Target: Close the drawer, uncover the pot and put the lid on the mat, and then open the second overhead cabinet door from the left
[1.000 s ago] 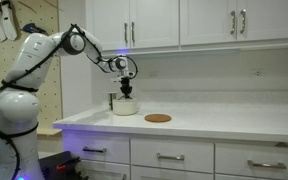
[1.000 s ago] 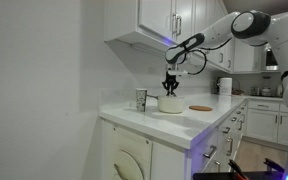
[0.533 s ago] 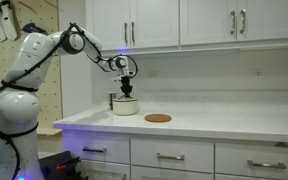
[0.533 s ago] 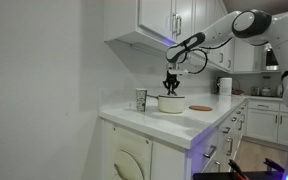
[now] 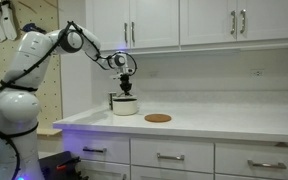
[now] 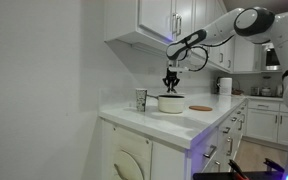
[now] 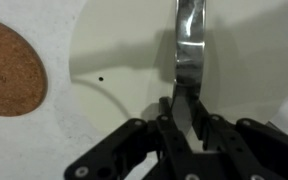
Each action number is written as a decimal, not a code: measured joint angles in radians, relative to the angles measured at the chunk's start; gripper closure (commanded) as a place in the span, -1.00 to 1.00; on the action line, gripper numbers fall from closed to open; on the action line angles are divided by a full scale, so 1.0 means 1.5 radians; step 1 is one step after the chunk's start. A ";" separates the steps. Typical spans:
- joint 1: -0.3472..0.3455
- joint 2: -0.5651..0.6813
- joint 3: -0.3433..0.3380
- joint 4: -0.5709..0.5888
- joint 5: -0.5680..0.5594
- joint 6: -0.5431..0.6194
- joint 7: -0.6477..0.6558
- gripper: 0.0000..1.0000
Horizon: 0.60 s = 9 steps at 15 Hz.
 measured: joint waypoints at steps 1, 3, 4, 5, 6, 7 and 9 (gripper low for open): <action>0.000 -0.001 0.000 0.000 0.000 -0.002 0.000 0.88; -0.001 -0.003 -0.002 0.000 0.000 -0.004 0.000 0.88; -0.002 -0.004 -0.003 -0.001 0.000 -0.005 0.000 0.88; -0.004 -0.005 -0.004 -0.001 0.000 -0.005 0.000 0.88; -0.007 -0.006 -0.004 -0.002 0.000 -0.005 0.000 0.88; -0.009 -0.008 -0.005 -0.004 0.000 -0.005 0.000 0.88; -0.013 -0.013 -0.007 -0.009 0.000 -0.005 0.000 0.88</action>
